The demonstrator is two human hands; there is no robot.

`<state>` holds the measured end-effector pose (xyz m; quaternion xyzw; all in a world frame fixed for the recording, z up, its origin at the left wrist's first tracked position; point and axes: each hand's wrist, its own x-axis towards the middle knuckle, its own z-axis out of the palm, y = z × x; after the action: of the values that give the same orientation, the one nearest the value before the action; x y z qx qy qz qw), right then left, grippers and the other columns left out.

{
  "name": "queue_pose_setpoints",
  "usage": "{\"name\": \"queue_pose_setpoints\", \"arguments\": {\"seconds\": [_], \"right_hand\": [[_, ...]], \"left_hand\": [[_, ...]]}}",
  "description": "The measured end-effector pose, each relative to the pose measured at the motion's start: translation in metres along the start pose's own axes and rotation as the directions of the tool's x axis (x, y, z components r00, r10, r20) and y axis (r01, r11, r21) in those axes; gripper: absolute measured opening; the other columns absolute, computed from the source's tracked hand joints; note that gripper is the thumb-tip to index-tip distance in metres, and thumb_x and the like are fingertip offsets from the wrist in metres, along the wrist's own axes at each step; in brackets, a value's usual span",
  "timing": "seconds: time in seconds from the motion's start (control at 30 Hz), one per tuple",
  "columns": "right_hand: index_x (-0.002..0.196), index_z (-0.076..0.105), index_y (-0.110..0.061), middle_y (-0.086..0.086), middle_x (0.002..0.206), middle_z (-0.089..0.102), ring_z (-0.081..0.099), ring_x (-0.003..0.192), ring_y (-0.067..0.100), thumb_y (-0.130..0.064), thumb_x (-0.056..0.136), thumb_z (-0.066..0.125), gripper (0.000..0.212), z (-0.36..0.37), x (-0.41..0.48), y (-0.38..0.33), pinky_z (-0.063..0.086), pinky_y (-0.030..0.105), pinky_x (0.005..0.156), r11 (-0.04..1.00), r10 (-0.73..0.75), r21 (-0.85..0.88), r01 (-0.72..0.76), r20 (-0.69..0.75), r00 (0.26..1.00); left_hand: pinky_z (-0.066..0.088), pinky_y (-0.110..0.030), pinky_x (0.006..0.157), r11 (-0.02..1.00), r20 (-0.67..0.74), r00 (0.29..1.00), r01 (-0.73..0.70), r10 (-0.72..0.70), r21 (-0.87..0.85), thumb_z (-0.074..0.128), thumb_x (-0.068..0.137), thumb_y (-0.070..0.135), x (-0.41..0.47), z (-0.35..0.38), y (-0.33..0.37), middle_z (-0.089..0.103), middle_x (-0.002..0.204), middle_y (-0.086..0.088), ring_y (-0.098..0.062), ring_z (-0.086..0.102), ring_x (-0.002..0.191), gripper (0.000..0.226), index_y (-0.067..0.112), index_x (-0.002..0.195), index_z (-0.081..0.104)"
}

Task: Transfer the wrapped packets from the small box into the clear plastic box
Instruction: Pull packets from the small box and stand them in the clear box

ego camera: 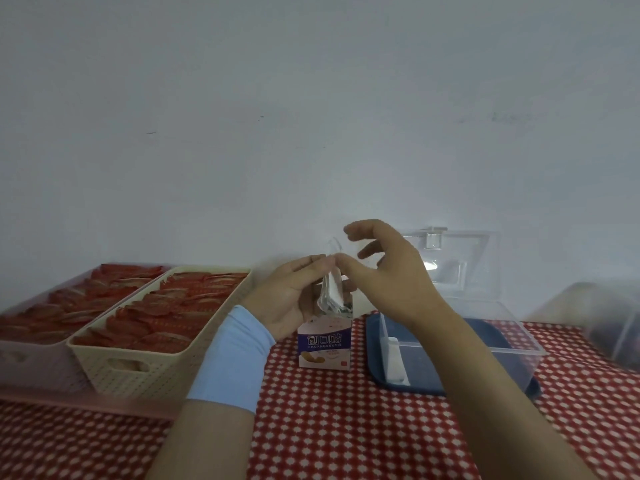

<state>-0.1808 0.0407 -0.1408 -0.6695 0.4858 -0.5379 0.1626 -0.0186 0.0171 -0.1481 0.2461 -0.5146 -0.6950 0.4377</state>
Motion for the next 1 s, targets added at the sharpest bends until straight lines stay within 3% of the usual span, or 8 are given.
{"name": "queue_pose_setpoints", "arguments": {"seconds": [0.2, 0.3, 0.43, 0.57, 0.67, 0.8, 0.9, 1.0], "right_hand": [[0.087, 0.057, -0.030, -0.027, 0.139, 0.045, 0.052, 0.113, -0.013, -0.039, 0.054, 0.096, 0.053, -0.002, -0.006, -0.008, 0.047, 0.006, 0.084, 0.973, -0.159, -0.110, 0.202, 0.314, 0.936], [0.080, 0.056, -0.023, -0.018, 0.130, 0.053, 0.062, 0.103, 0.002, -0.030, 0.055, 0.097, 0.049, 0.007, -0.004, -0.002, 0.059, 0.023, 0.077, 0.952, -0.245, -0.108, 0.286, 0.289, 0.925], [0.079, 0.058, -0.021, -0.009, 0.118, 0.055, 0.060, 0.092, 0.002, -0.020, 0.058, 0.094, 0.042, 0.005, -0.005, -0.001, 0.052, 0.013, 0.066, 0.943, -0.301, -0.081, 0.323, 0.206, 0.931], [0.082, 0.058, -0.021, -0.018, 0.143, 0.045, 0.062, 0.097, -0.002, -0.022, 0.058, 0.095, 0.045, 0.006, -0.006, -0.004, 0.054, 0.015, 0.069, 0.968, -0.228, -0.044, 0.247, 0.251, 0.941], [0.082, 0.058, -0.019, -0.015, 0.129, 0.054, 0.063, 0.096, 0.000, -0.020, 0.060, 0.094, 0.043, 0.005, -0.007, -0.004, 0.056, 0.018, 0.068, 0.976, -0.206, -0.018, 0.219, 0.267, 0.941], [0.097, 0.058, -0.024, -0.015, 0.123, 0.057, 0.061, 0.106, -0.001, -0.017, 0.057, 0.096, 0.055, 0.001, -0.011, -0.010, 0.059, 0.022, 0.073, 0.994, -0.106, 0.045, 0.097, 0.304, 0.947], [0.130, 0.046, -0.038, -0.006, 0.123, 0.061, 0.065, 0.106, 0.010, -0.019, 0.071, 0.089, 0.076, -0.007, -0.008, -0.010, 0.061, 0.032, 0.082, 0.976, -0.046, 0.214, -0.030, 0.340, 0.939], [0.144, 0.045, -0.027, 0.000, 0.104, 0.070, 0.070, 0.093, 0.008, -0.013, 0.094, 0.067, 0.056, -0.015, -0.001, -0.008, 0.053, 0.022, 0.086, 0.951, 0.052, 0.278, -0.138, 0.296, 0.954]], "left_hand": [[0.060, -0.039, 0.077, 0.996, 0.012, 1.000, 0.002, -0.001, -0.093, 0.063, 0.088, 0.027, -0.001, -0.005, 0.000, 0.070, 0.117, -0.014, -0.029, 0.070, 0.103, 0.034, 0.005, 0.115, 0.064], [0.059, -0.032, 0.068, 0.996, 0.045, 0.999, 0.009, -0.005, -0.093, 0.060, 0.088, 0.025, -0.002, -0.002, 0.000, 0.072, 0.106, -0.014, -0.026, 0.073, 0.093, 0.035, 0.003, 0.115, 0.061], [0.058, -0.029, 0.061, 0.994, 0.061, 0.998, 0.012, -0.005, -0.106, 0.057, 0.089, 0.023, -0.003, -0.001, 0.001, 0.071, 0.107, -0.014, -0.024, 0.074, 0.086, 0.047, -0.001, 0.130, 0.054], [0.058, -0.030, 0.062, 0.997, 0.060, 0.998, 0.016, -0.012, -0.073, 0.058, 0.089, 0.022, -0.004, -0.003, 0.001, 0.069, 0.116, -0.015, -0.025, 0.073, 0.089, 0.052, -0.002, 0.134, 0.050], [0.060, -0.033, 0.066, 0.999, 0.081, 0.996, 0.033, -0.030, -0.040, 0.058, 0.090, 0.021, -0.006, -0.007, 0.000, 0.069, 0.120, -0.015, -0.026, 0.073, 0.095, 0.053, -0.004, 0.136, 0.049], [0.062, -0.038, 0.071, 0.999, 0.102, 0.993, 0.054, -0.053, -0.007, 0.057, 0.092, 0.019, -0.007, -0.010, 0.001, 0.068, 0.123, -0.014, -0.027, 0.071, 0.100, 0.036, 0.003, 0.124, 0.055], [0.061, -0.035, 0.070, 0.999, 0.099, 0.994, 0.035, -0.037, 0.023, 0.054, 0.094, 0.014, -0.007, -0.011, 0.000, 0.071, 0.112, -0.013, -0.025, 0.072, 0.094, 0.042, -0.004, 0.131, 0.050], [0.063, -0.036, 0.071, 0.997, 0.120, 0.991, 0.061, -0.065, 0.041, 0.055, 0.089, 0.014, -0.008, -0.012, 0.000, 0.073, 0.106, -0.012, -0.024, 0.074, 0.088, 0.038, -0.002, 0.123, 0.052]]}}
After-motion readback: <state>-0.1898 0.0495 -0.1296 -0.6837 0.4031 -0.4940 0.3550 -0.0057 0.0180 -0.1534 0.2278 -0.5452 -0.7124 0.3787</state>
